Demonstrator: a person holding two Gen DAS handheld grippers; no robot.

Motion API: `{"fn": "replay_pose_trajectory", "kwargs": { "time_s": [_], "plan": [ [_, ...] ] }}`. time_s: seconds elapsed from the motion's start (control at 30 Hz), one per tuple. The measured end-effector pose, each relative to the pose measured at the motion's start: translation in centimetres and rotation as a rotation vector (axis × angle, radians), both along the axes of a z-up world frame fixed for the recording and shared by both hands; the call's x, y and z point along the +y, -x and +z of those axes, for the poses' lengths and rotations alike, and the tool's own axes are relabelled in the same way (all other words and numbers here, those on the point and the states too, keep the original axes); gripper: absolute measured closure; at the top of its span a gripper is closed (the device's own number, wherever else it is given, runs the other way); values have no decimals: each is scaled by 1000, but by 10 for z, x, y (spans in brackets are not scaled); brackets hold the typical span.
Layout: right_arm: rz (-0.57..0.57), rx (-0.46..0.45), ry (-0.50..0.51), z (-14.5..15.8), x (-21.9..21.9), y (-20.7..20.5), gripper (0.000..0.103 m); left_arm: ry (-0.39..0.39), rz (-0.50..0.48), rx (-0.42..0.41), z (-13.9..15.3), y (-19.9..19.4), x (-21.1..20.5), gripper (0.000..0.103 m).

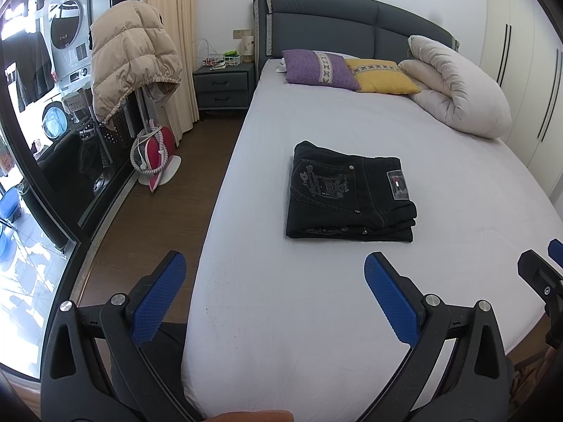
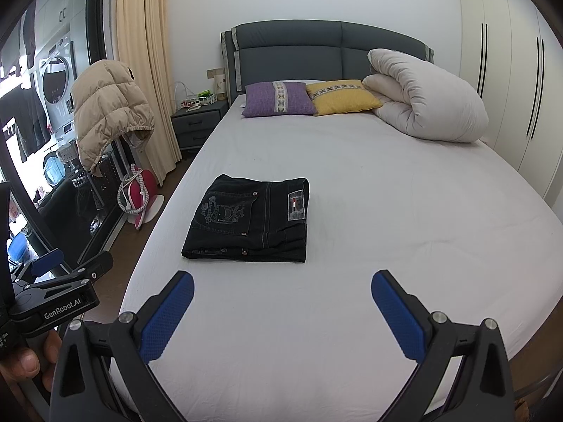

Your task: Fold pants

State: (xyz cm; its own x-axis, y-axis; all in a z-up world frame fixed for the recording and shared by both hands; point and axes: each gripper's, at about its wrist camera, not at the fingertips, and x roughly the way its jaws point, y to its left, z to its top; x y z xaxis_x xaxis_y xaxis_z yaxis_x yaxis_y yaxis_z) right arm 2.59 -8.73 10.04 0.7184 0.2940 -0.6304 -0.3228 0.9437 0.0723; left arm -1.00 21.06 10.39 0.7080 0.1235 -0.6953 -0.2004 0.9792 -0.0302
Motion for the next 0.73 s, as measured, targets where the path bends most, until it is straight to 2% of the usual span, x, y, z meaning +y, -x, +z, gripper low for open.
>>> {"fn": "replay_pose_trajectory", "kwargs": {
  "time_s": [0.73],
  "plan": [
    [2,6,-2,-4,-1,1,0,4,-32,-12,-7,-2,-4,0]
  ]
}}
